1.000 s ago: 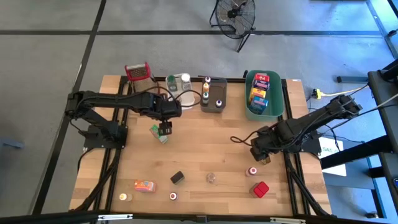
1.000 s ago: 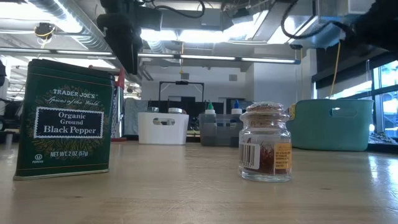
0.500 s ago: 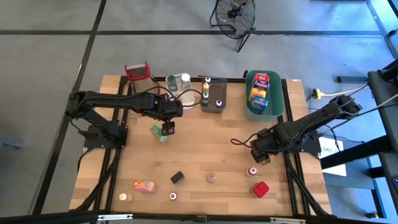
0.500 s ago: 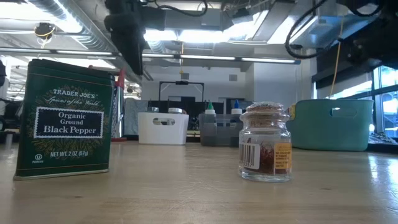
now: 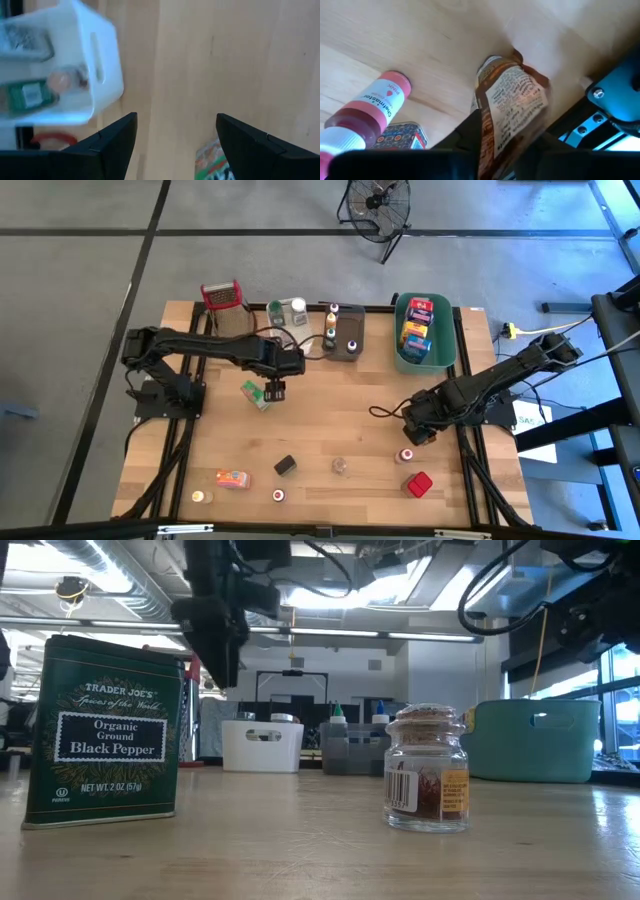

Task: Pick & Place Kitchen Items
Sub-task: Put the orange seasoning pack into the white bin

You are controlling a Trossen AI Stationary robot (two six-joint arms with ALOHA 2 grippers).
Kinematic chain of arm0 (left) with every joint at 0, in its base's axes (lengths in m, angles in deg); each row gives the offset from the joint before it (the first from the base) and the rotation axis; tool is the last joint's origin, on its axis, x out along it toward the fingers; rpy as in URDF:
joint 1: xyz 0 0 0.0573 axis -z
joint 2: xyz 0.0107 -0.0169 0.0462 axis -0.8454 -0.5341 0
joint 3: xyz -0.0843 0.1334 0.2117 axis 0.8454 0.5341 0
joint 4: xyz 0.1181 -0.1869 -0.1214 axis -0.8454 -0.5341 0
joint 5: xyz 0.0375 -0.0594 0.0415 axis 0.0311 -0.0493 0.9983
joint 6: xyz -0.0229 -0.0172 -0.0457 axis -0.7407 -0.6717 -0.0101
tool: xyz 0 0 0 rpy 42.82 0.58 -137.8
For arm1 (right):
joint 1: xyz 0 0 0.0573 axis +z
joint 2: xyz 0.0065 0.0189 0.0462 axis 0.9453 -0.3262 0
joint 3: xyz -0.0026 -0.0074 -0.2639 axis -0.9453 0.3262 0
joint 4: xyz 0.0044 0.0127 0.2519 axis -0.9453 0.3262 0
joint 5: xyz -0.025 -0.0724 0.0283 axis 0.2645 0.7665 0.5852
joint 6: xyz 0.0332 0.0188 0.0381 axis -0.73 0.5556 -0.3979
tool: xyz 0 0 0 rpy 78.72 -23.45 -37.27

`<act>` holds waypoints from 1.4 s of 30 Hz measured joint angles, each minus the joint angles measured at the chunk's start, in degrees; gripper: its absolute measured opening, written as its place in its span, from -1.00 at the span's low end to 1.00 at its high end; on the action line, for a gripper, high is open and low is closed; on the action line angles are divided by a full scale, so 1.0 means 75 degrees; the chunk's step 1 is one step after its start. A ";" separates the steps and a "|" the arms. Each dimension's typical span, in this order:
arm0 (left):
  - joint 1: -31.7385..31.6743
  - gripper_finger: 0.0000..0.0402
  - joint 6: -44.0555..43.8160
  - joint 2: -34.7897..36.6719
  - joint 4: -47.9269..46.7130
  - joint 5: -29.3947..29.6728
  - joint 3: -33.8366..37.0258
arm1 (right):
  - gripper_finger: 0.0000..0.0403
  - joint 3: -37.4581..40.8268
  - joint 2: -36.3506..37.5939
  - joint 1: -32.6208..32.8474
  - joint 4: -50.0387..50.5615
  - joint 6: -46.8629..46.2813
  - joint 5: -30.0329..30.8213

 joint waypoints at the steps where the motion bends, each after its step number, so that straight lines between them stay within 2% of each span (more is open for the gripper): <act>1: 0.0000 0.32 0.0137 -0.0080 0.0125 -0.0158 0.0000 | -0.65 0.0000 0.0000 0.0000 0.0002 0.0049 0.0004; 5: 0.0084 0.29 0.0746 -0.0311 0.0606 -0.0852 0.0000 | -0.79 0.0000 0.0000 0.0000 -0.0013 0.0263 0.0172; 12: 0.0152 0.23 0.1018 -0.0371 0.0810 -0.0840 -0.0006 | -0.97 0.0000 0.0000 0.0003 -0.0075 0.0797 0.0362; 17: 0.0153 0.20 0.1316 -0.0371 0.0810 -0.0868 -0.0006 | -0.99 0.0000 0.0000 0.0003 -0.0198 0.1189 0.0508; 21: 0.0147 0.16 0.1970 -0.0371 0.1065 -0.1377 -0.0006 | -0.99 -0.0278 0.0000 0.0003 -0.0358 0.1975 0.1226; 25: 0.0140 0.10 0.2294 -0.0371 0.1385 -0.1786 -0.0006 | -0.99 -0.1024 0.0000 0.0000 -0.0039 0.2666 0.2058; 29: 0.0140 0.06 0.2304 -0.0371 0.1679 -0.1784 -0.0006 | -1.00 -0.1817 0.0000 -0.0074 0.0143 0.3691 0.2942; 33: 0.0140 0.05 0.2364 -0.0371 0.2166 -0.1919 -0.0006 | -1.00 -0.2300 -0.0007 -0.0262 -0.0362 0.5099 0.3562; 38: 0.0188 0.04 0.2474 -0.0371 0.3316 -0.2881 -0.0006 | -1.00 -0.2375 -0.0202 -0.0603 -0.1504 0.6905 0.3850; 42: 0.0316 0.04 0.1839 -0.0371 0.4793 -0.3835 -0.0015 | -1.00 -0.2375 -0.0571 -0.0805 -0.2270 0.7958 0.3858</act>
